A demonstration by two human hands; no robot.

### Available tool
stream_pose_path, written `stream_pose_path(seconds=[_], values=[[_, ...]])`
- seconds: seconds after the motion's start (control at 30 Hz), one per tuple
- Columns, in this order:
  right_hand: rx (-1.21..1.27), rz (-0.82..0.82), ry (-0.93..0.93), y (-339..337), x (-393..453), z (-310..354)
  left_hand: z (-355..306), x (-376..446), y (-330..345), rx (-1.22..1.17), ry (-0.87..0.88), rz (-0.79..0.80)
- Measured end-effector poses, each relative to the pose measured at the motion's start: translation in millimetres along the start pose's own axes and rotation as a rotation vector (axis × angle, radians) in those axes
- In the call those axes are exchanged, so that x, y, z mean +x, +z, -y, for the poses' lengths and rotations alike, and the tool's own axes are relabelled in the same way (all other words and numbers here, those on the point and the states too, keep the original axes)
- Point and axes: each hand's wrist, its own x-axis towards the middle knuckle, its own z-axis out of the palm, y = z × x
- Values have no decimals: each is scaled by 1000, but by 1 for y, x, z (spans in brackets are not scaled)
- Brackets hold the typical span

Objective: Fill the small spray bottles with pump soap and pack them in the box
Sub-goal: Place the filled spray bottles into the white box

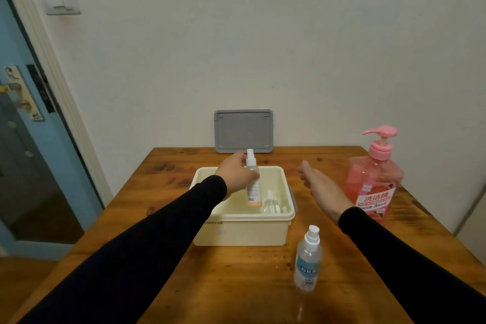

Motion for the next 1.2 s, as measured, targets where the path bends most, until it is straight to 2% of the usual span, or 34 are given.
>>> stream_pose_path(seconds=[0.4,0.63,1.2], values=[[-4,5,51,5,23,-18,26,33,19,64,-238,187],[-11,20,59,10,30,-20,31,39,23,106,-305,258],[-25,13,69,16,42,-31,35,54,33,35,-491,352]])
